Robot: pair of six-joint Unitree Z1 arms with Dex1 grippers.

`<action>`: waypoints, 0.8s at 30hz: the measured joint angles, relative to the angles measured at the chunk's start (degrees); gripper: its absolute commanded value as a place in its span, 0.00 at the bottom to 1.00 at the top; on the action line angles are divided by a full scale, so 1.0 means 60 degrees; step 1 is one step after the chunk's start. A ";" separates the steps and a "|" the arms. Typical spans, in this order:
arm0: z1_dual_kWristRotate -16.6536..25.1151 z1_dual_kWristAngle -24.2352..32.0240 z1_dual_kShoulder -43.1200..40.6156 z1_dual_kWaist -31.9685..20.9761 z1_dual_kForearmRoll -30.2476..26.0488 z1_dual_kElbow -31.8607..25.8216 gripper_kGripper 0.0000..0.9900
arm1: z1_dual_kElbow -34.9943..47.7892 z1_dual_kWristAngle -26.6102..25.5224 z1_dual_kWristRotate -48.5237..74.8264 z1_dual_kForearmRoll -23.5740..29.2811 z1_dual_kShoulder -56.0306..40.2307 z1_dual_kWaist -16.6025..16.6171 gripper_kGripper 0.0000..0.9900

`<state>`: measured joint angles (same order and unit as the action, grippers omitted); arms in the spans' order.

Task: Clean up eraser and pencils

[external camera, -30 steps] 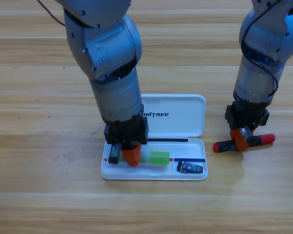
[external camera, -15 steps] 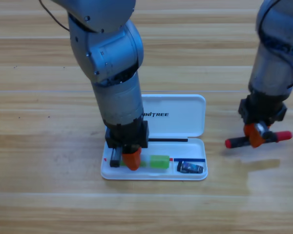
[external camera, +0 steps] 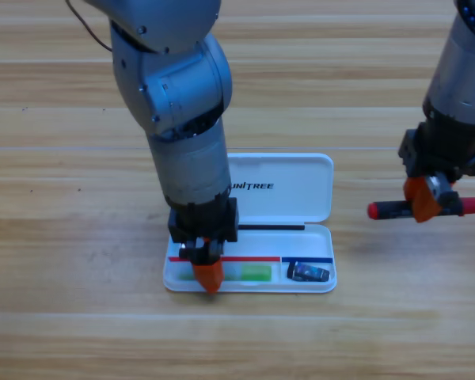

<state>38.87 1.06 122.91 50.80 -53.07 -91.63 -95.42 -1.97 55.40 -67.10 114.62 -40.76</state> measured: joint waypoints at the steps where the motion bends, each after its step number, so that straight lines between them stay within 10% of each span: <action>1: -0.0004 0.0000 0.0000 0.0000 -0.0002 -0.0002 1.00 | -0.0101 -0.0022 -0.0105 -0.0025 0.0000 -0.0067 0.00; 24: 0.0662 -0.0035 -0.2173 -0.0436 -0.1756 -0.0772 1.00 | -0.3546 -0.0037 -0.1210 -0.0497 0.2447 -0.1456 0.00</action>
<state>42.85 0.85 109.87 48.19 -63.61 -96.26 -116.69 -2.20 48.15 -70.08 129.30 -49.50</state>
